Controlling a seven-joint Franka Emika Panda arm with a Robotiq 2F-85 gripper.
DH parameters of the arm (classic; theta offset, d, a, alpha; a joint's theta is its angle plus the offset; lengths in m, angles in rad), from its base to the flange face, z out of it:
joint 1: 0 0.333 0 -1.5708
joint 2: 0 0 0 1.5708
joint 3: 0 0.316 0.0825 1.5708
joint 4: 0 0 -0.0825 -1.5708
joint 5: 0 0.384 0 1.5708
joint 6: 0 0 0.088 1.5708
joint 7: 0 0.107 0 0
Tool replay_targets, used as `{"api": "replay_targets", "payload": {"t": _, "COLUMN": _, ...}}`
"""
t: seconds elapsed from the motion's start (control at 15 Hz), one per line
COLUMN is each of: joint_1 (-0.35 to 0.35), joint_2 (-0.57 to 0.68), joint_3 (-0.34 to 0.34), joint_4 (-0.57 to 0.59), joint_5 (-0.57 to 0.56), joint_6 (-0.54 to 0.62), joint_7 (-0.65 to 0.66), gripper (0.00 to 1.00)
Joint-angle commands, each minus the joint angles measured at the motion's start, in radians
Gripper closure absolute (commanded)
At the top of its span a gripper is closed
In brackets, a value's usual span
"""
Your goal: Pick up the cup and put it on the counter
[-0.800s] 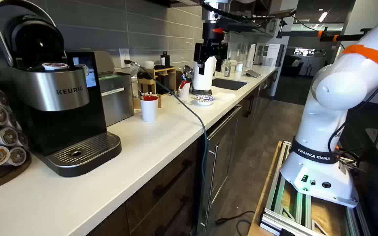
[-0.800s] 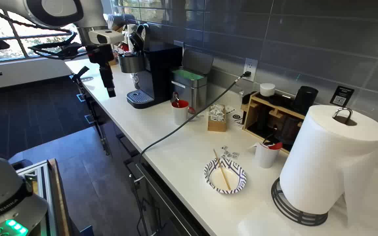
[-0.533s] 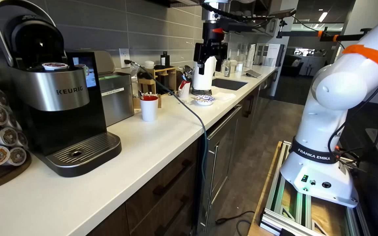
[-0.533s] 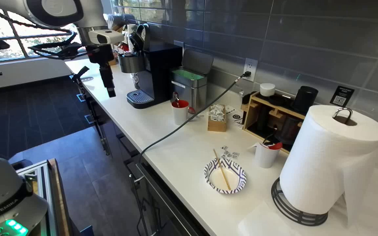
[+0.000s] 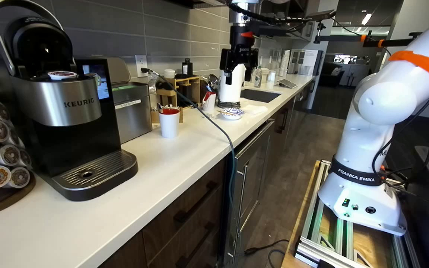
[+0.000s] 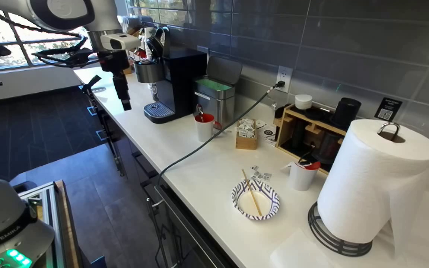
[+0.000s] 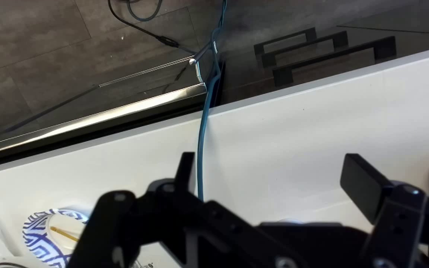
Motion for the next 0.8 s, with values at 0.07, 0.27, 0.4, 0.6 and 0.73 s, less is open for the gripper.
{"api": "replay_targets", "payload": {"t": 0.07, "joint_1": -0.023, "joint_2": 0.001, "joint_3": -0.022, "joint_4": 0.052, "joint_5": 0.009, "joint_6": 0.022, "joint_7": 0.041, "gripper": 0.0}}
{"api": "replay_targets", "payload": {"t": 0.27, "joint_1": -0.056, "joint_2": -0.012, "joint_3": -0.062, "joint_4": 0.097, "joint_5": -0.004, "joint_6": 0.025, "joint_7": 0.03, "gripper": 0.0}}
{"api": "replay_targets", "payload": {"t": 0.4, "joint_1": -0.074, "joint_2": -0.014, "joint_3": -0.093, "joint_4": 0.141, "joint_5": -0.002, "joint_6": 0.039, "joint_7": 0.011, "gripper": 0.0}}
{"api": "replay_targets", "payload": {"t": 0.6, "joint_1": -0.1, "joint_2": -0.025, "joint_3": -0.117, "joint_4": 0.245, "joint_5": -0.032, "joint_6": 0.039, "joint_7": -0.021, "gripper": 0.0}}
{"api": "replay_targets", "payload": {"t": 0.73, "joint_1": -0.114, "joint_2": -0.035, "joint_3": -0.126, "joint_4": 0.326, "joint_5": -0.048, "joint_6": 0.023, "joint_7": -0.032, "gripper": 0.0}}
